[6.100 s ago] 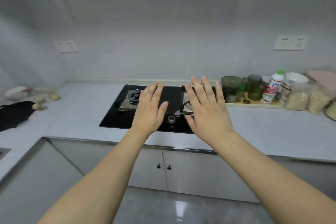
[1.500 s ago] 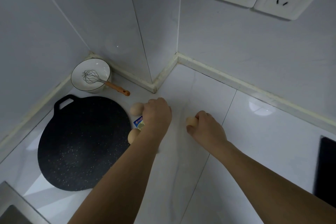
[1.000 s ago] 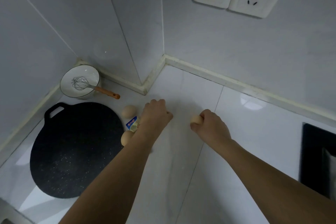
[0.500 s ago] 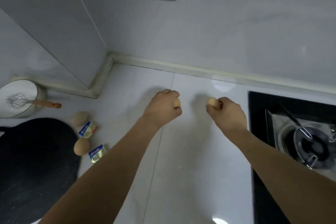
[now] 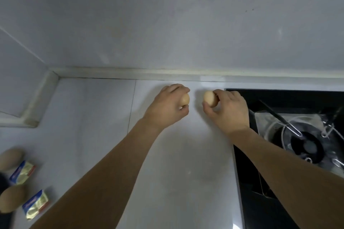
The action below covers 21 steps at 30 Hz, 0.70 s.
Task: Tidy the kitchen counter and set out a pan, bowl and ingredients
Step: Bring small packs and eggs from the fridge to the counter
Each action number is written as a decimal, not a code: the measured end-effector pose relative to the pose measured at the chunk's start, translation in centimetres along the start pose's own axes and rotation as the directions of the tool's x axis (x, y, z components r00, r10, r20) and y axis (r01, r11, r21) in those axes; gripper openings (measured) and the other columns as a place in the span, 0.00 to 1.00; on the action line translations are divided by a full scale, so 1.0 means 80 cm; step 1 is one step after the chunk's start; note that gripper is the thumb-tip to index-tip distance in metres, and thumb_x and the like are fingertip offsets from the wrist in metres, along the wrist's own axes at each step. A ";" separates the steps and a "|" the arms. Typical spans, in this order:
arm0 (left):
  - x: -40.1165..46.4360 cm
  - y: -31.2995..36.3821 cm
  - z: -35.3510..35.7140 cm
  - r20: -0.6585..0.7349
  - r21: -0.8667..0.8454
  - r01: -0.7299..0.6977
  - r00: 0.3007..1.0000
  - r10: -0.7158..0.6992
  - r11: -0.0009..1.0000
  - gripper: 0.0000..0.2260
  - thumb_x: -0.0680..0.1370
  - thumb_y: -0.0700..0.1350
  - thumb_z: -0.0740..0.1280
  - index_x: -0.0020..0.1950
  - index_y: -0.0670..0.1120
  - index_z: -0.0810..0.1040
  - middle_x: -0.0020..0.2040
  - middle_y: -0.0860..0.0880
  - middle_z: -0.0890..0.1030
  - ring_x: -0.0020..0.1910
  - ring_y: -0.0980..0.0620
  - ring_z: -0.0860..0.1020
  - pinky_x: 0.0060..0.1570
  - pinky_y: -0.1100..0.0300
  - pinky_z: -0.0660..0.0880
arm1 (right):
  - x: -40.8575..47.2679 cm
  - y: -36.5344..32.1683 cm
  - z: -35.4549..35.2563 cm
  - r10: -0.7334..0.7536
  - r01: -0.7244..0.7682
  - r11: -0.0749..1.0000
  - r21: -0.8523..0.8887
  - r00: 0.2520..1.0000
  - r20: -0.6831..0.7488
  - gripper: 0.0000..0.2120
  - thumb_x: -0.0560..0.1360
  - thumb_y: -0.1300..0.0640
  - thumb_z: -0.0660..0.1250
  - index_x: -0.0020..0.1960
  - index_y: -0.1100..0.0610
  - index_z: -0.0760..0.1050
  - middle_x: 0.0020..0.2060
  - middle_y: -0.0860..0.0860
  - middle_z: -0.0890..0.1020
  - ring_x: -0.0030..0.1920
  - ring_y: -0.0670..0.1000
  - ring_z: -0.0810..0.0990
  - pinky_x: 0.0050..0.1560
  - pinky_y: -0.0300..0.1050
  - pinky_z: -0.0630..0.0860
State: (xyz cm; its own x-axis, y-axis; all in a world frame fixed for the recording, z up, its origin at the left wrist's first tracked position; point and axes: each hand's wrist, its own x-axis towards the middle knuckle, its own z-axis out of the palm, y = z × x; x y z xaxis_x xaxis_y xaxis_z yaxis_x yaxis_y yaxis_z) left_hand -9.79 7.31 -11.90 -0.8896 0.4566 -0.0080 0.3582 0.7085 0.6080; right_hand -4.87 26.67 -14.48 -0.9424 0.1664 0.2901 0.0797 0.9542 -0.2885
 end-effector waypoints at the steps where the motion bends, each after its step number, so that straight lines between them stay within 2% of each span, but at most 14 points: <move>1: 0.004 0.001 0.008 -0.027 -0.006 -0.020 0.999 0.020 1.000 0.20 0.74 0.44 0.69 0.66 0.49 0.75 0.66 0.54 0.74 0.65 0.50 0.70 0.63 0.55 0.70 | 0.002 0.008 0.003 -0.004 0.004 1.000 -0.009 1.000 -0.005 0.20 0.71 0.41 0.63 0.48 0.57 0.78 0.37 0.52 0.81 0.41 0.57 0.75 0.43 0.50 0.72; 4: 0.010 -0.001 0.030 -0.171 -0.014 -0.080 0.982 0.076 0.997 0.20 0.72 0.43 0.71 0.65 0.46 0.77 0.65 0.50 0.76 0.64 0.48 0.73 0.64 0.56 0.71 | 0.006 0.021 0.009 0.023 -0.022 1.000 0.014 0.999 -0.040 0.20 0.71 0.41 0.62 0.49 0.57 0.78 0.38 0.51 0.81 0.42 0.56 0.75 0.45 0.51 0.72; 9: 0.022 -0.004 0.056 -0.285 0.007 -0.080 0.955 0.078 0.997 0.21 0.72 0.48 0.67 0.64 0.45 0.78 0.65 0.49 0.77 0.63 0.48 0.74 0.63 0.60 0.70 | 0.012 0.026 0.020 0.073 -0.068 0.993 0.092 0.996 -0.049 0.21 0.70 0.40 0.62 0.50 0.56 0.78 0.36 0.50 0.81 0.43 0.56 0.76 0.47 0.51 0.72; 14: 0.040 0.000 0.074 -0.278 0.005 -0.040 0.960 0.039 0.999 0.23 0.72 0.44 0.72 0.66 0.44 0.77 0.65 0.48 0.77 0.64 0.46 0.74 0.63 0.64 0.65 | 0.020 0.032 0.024 0.163 -0.156 0.981 0.112 0.985 -0.058 0.19 0.70 0.40 0.66 0.49 0.55 0.78 0.38 0.48 0.80 0.46 0.54 0.74 0.51 0.49 0.67; 18: 0.050 0.008 0.085 -0.269 -0.023 -0.057 0.962 0.049 0.998 0.23 0.72 0.50 0.65 0.66 0.43 0.77 0.65 0.48 0.77 0.64 0.48 0.74 0.65 0.74 0.59 | 0.023 0.035 0.024 0.167 -0.160 0.980 0.115 0.984 -0.055 0.18 0.71 0.41 0.68 0.49 0.55 0.78 0.42 0.50 0.81 0.50 0.55 0.74 0.53 0.50 0.66; 21: 0.054 0.010 0.091 -0.268 -0.025 -0.068 0.962 0.059 0.997 0.24 0.72 0.51 0.64 0.66 0.43 0.76 0.66 0.48 0.77 0.64 0.48 0.74 0.65 0.77 0.57 | 0.024 0.037 0.025 0.169 -0.159 0.981 0.111 0.982 -0.088 0.21 0.71 0.39 0.63 0.49 0.56 0.78 0.42 0.50 0.82 0.50 0.56 0.75 0.52 0.51 0.67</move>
State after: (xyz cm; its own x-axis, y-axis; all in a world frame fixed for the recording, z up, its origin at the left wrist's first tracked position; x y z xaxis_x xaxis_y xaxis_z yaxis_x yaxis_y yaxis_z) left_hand -11.29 13.75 -17.20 -0.9103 0.3364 0.2411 0.4107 0.6625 0.6265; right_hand -7.10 29.28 -16.62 -0.8829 0.3469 0.3166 0.1923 0.8820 -0.4302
